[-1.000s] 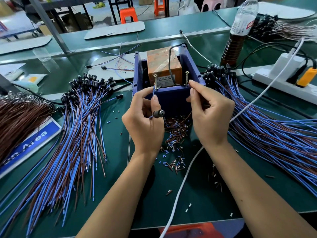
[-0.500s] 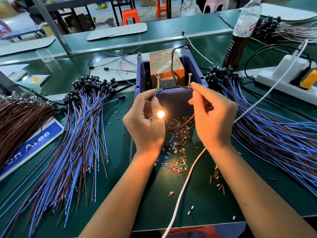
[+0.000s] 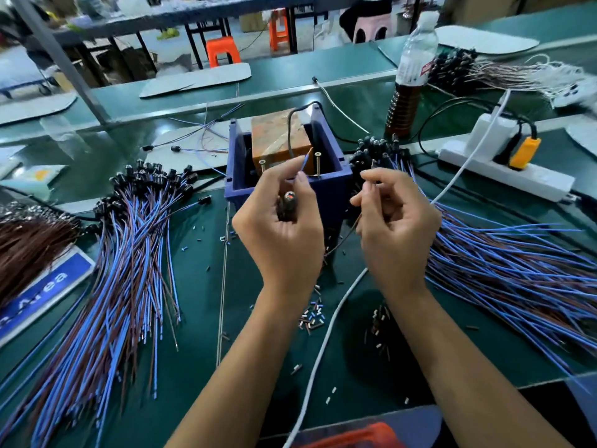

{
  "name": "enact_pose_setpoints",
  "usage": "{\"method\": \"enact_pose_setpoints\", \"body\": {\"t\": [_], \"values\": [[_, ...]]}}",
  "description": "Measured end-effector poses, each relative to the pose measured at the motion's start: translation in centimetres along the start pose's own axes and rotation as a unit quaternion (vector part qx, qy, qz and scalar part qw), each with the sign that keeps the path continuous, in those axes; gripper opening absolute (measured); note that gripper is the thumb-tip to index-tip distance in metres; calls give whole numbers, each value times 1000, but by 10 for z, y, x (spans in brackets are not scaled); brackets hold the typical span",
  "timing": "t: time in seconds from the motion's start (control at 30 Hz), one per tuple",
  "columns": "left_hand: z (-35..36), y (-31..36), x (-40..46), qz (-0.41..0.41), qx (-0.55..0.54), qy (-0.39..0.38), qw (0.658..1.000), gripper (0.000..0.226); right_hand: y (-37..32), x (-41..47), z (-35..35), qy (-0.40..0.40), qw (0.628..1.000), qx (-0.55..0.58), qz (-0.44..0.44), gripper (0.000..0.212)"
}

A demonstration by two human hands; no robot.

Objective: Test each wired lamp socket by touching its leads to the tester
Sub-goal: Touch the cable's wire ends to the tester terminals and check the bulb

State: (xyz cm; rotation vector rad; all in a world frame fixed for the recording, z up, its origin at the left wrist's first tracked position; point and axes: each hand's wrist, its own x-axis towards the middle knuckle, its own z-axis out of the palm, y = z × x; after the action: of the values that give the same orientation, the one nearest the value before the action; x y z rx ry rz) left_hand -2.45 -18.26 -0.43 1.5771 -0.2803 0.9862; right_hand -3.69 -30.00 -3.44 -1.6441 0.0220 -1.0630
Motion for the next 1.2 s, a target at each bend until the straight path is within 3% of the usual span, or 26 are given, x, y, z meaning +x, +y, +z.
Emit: {"method": "enact_pose_setpoints", "body": {"t": [0.1, 0.2, 0.27, 0.33, 0.37, 0.4, 0.47, 0.57, 0.7, 0.8, 0.9, 1.0, 1.1, 1.2], "values": [[35, 33, 0, -31, -45, -85, 995, 15, -6, 3, -23, 41, 998, 11, 42, 12], [78, 56, -6, -155, -42, -249, 955, 15, -7, 10, -59, 101, 993, -12, 53, 14], [112, 69, -20, -329, -93, -362, 867, 28, -5, 19, -90, 148, 986, -47, 65, 17], [142, 77, -38, -520, -173, -443, 709, 33, 0, 29, -120, 200, 971, -94, 89, 20], [154, 78, -48, -578, -198, -483, 628, 34, 2, 33, -134, 222, 963, -110, 105, 21], [164, 79, -57, -609, -211, -513, 567, 39, 4, 37, -146, 235, 957, -116, 121, 21], [178, 76, -69, -639, -217, -523, 521, 48, 8, 41, -163, 233, 953, -117, 152, 17], [189, 73, -71, -675, -233, -443, 543, 45, 12, 46, -182, 222, 946, -159, 173, 24], [187, 58, -57, -619, -240, -348, 662, 35, 0, 45, -190, 234, 923, -289, 102, 34], [189, 45, -42, -620, -215, -279, 701, 24, -14, 47, -185, 198, 879, -433, 4, 27], [192, 36, -34, -635, -205, -229, 708, 18, -19, 51, -166, 50, 917, -394, -48, 21], [191, 23, -31, -649, -211, -214, 699, 25, -18, 47, -139, -80, 908, -407, -57, 28], [185, 13, -25, -657, -214, -198, 695, 13, -9, 42, -123, -160, 892, -424, -2, 38], [178, 16, -12, -659, -235, -119, 704, 14, -1, 40, -118, -197, 892, -404, 40, 40]]}}
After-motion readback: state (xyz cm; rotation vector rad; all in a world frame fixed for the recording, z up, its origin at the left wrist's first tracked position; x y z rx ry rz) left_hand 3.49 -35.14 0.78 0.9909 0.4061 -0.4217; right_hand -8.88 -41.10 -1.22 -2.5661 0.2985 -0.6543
